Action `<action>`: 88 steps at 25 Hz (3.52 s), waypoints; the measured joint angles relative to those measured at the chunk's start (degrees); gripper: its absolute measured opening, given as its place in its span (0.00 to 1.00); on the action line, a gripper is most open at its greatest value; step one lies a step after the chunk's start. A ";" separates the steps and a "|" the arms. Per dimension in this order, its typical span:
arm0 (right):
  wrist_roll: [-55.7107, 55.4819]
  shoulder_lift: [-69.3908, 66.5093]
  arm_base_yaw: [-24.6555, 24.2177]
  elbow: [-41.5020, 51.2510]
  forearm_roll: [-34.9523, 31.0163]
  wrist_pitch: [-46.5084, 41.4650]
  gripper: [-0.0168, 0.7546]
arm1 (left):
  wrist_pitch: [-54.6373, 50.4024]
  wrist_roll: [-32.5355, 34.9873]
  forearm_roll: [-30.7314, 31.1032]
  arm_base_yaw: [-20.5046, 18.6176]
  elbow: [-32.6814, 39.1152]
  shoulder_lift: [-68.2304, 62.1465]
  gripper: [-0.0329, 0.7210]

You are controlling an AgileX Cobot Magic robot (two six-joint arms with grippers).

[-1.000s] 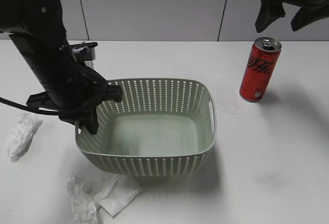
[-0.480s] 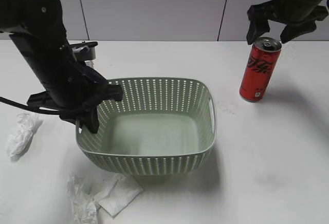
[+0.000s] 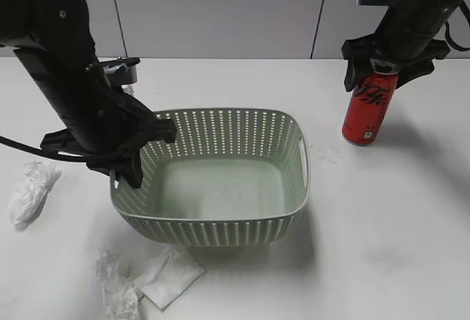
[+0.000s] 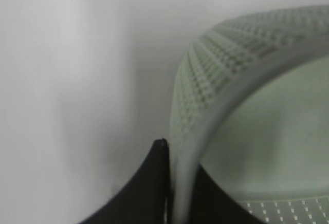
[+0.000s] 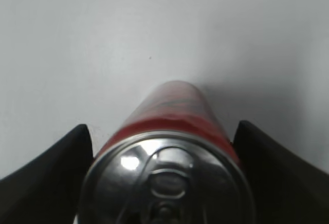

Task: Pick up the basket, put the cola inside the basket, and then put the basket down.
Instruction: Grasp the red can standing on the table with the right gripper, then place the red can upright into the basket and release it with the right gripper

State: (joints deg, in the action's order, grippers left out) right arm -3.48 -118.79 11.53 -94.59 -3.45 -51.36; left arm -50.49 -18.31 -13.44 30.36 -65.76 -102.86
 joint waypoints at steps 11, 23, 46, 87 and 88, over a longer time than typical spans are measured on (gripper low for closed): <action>-0.81 -0.07 -0.07 -1.11 -0.06 -3.39 0.68 | 0.55 0.00 0.00 0.00 0.00 0.00 0.04; 3.48 0.97 -0.07 -11.74 0.60 -16.29 0.68 | 0.65 0.00 0.00 0.00 0.00 0.00 0.04; 5.97 41.18 -0.07 19.03 0.54 -15.08 0.68 | 0.05 -0.79 -2.38 0.00 -4.00 -1.53 0.04; 7.36 11.12 25.62 12.64 0.50 -3.53 0.84 | -4.32 -7.57 2.44 7.08 -15.43 -13.76 0.04; 7.41 11.12 25.62 12.64 0.50 -3.69 0.84 | -4.38 -7.57 2.44 7.08 -15.43 -13.76 0.04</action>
State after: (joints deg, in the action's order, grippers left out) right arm 3.93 -107.67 37.15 -81.95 -2.95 -55.05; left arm -54.87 -25.88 -11.00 37.44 -81.19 -116.61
